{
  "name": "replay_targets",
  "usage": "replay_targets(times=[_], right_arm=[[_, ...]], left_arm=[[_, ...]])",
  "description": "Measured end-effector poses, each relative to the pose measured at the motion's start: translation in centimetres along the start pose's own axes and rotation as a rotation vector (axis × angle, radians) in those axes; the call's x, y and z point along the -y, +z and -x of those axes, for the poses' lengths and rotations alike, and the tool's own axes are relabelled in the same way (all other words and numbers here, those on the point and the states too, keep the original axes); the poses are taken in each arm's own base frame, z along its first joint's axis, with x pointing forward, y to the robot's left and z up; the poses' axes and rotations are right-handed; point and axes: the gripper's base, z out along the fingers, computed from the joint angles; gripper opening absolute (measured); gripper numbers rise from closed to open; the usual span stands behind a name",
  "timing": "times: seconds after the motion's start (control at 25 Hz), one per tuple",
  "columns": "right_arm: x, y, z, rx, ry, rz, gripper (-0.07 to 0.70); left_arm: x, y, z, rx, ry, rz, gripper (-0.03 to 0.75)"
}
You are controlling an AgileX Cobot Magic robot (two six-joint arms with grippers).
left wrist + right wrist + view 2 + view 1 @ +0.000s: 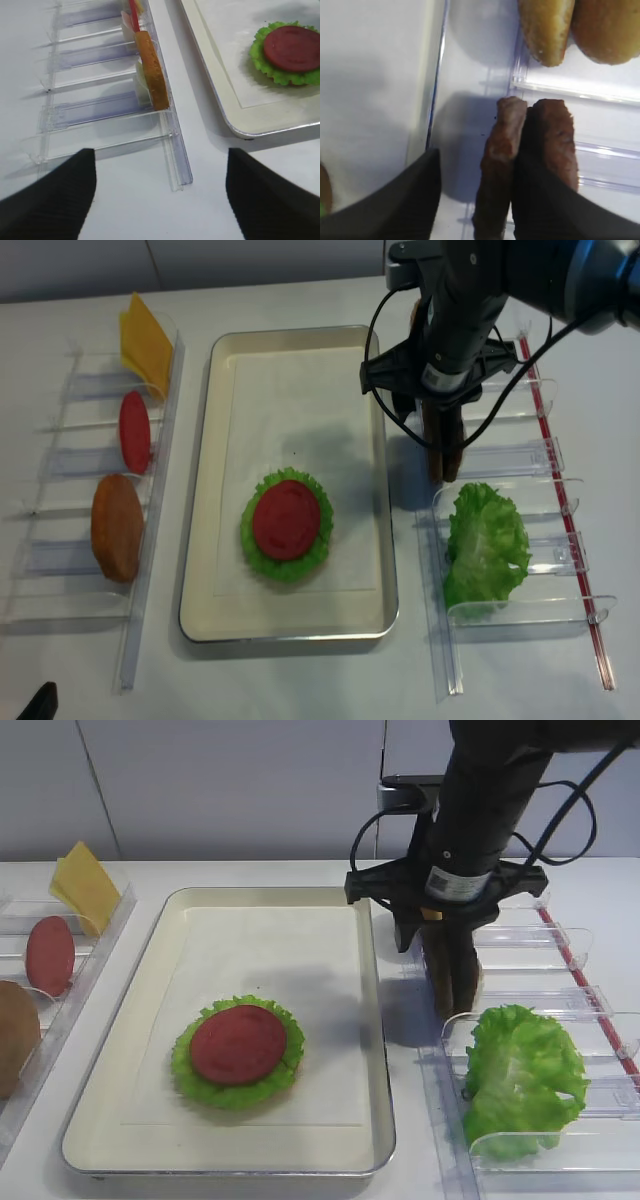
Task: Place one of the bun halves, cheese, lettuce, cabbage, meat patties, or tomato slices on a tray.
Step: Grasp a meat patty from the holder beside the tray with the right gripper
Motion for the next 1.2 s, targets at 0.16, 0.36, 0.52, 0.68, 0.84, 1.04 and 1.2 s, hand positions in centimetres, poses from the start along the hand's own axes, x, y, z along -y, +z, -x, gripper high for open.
replay_targets(times=[0.16, 0.36, 0.52, 0.68, 0.84, 1.04, 1.2], right_arm=[[0.2, 0.0, 0.1, 0.009, -0.012, -0.024, 0.280], [0.4, 0.0, 0.1, 0.013, -0.020, -0.045, 0.184], [0.4, 0.0, 0.1, 0.014, -0.022, -0.047, 0.182], [0.4, 0.0, 0.1, 0.014, -0.021, -0.047, 0.182], [0.3, -0.3, 0.3, -0.003, -0.018, -0.054, 0.181], [0.0, -1.8, 1.1, -0.011, -0.016, -0.058, 0.180], [-0.4, -3.6, 1.9, 0.008, -0.021, -0.051, 0.180]], left_arm=[[0.0, 0.0, 0.0, 0.000, 0.000, 0.000, 0.506], [0.0, 0.0, 0.0, 0.000, 0.000, 0.000, 0.506], [0.0, 0.0, 0.0, 0.000, 0.000, 0.000, 0.506], [0.0, 0.0, 0.0, 0.000, 0.000, 0.000, 0.506], [0.0, 0.0, 0.0, 0.000, 0.000, 0.000, 0.506], [0.0, 0.0, 0.0, 0.000, 0.000, 0.000, 0.506], [0.0, 0.0, 0.0, 0.000, 0.000, 0.000, 0.506]])
